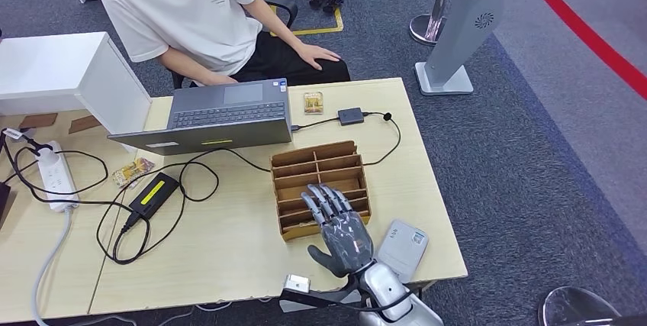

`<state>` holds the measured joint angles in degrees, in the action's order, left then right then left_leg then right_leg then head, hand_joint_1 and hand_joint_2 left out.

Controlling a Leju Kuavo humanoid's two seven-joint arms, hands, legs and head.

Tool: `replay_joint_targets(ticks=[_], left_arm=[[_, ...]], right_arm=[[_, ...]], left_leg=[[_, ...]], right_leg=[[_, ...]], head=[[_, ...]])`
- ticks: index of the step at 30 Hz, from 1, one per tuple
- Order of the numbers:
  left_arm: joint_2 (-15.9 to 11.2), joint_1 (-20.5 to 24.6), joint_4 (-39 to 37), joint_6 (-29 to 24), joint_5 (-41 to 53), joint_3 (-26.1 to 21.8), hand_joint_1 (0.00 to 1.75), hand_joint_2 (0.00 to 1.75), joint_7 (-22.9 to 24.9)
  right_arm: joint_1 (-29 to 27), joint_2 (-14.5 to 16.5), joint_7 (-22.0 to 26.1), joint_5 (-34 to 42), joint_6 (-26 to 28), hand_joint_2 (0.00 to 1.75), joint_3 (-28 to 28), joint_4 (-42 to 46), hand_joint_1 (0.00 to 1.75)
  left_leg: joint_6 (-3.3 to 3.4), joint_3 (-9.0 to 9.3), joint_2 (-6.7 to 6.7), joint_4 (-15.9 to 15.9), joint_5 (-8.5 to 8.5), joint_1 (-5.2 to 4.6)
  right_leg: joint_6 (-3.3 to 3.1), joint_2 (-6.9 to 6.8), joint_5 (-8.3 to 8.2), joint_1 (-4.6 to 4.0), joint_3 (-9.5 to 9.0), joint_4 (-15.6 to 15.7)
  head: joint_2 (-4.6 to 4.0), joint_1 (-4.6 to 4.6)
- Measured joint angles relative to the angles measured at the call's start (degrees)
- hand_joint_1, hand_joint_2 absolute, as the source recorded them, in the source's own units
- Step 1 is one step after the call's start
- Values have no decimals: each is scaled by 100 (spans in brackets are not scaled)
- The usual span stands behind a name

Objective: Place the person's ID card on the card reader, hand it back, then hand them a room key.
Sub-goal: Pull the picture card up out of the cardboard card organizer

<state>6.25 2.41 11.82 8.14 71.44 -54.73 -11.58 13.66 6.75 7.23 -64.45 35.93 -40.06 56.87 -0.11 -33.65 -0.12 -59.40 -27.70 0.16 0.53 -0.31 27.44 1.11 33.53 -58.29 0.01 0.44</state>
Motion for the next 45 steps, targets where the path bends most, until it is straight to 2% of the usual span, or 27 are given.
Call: replay_joint_targets(ticks=[41,45], left_arm=[[-7,4,0,49,105,2,0,175,-2],[-8,4,0,49,110,2,0,175,-2]], right_arm=[[271,203,-20,220,64,175,-27,-855,0],[278,211,-17,220,66,175,-27,-856,175]], left_leg=[[-1,1,0,0,1,0],[-1,1,0,0,1,0]], right_leg=[[0,0,0,0,0,0],[0,0,0,0,0,0]], head=[[-1,0],[-1,0]])
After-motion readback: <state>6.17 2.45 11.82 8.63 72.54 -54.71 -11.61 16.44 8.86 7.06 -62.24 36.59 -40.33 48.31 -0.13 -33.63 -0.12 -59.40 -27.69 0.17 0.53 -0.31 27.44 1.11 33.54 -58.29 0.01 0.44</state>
